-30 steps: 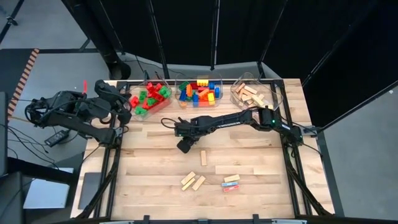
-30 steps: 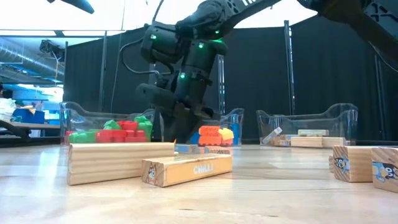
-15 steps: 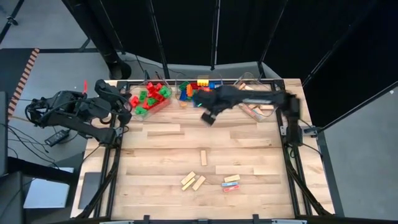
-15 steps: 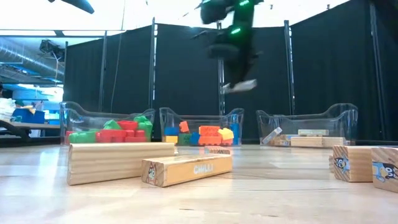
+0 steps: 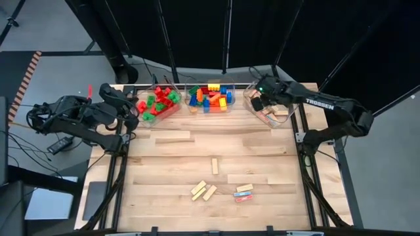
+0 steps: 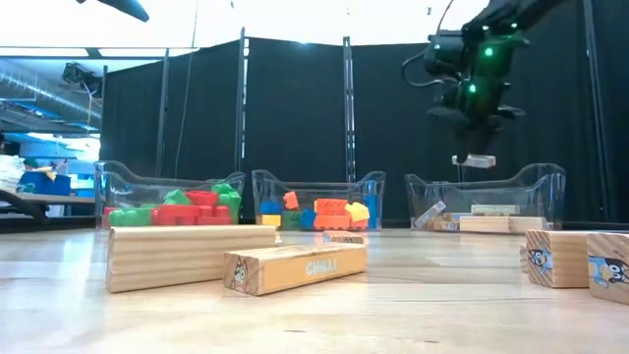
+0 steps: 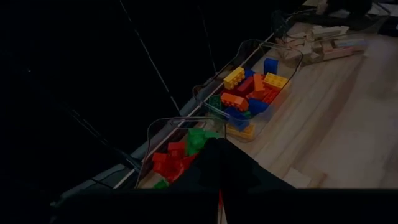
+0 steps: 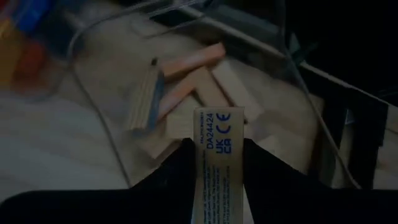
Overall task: Sort blocks by size
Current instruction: Put the brown wooden block into the right transparent bin
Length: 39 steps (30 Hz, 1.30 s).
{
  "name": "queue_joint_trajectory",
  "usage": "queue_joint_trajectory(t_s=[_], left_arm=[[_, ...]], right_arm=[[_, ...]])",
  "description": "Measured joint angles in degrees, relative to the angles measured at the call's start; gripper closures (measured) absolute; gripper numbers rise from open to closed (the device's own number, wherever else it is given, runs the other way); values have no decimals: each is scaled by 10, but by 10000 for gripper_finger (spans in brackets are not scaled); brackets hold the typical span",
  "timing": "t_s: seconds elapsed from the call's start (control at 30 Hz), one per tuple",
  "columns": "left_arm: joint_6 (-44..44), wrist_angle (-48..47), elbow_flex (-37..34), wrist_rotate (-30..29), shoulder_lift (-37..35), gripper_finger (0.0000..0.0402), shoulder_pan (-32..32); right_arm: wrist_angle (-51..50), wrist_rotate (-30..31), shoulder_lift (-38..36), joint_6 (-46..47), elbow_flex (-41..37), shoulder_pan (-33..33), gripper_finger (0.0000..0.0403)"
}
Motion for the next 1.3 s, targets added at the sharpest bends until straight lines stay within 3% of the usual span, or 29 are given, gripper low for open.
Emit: queue_joint_trajectory(t_s=[0.07,0.13,0.27,0.37,0.47,0.6,0.73,0.97,1.07,1.3], left_arm=[[0,1,0,0,0,397,0],[0,1,0,0,0,397,0],[-3,1,0,0,0,397,0],[-3,1,0,0,0,397,0],[-4,1,0,0,0,397,0],[-4,1,0,0,0,397,0],[-4,0,0,0,0,397,0],[-1,0,0,1,0,397,0],[-4,-1,0,1,0,397,0],[-15,-1,0,1,0,397,0]], right_arm=[[17,0,-6,2,-11,-19,266],[13,6,3,5,-15,-37,205],[30,-45,-4,6,-13,-50,92],[31,-68,-18,24,-10,-50,61],[74,-137,-38,-3,7,-20,65],[166,-236,-47,-38,14,73,92],[209,-227,-11,-54,14,199,120],[274,-220,110,-295,20,375,143],[273,-199,162,-325,52,406,151],[238,-263,269,-496,149,420,163]])
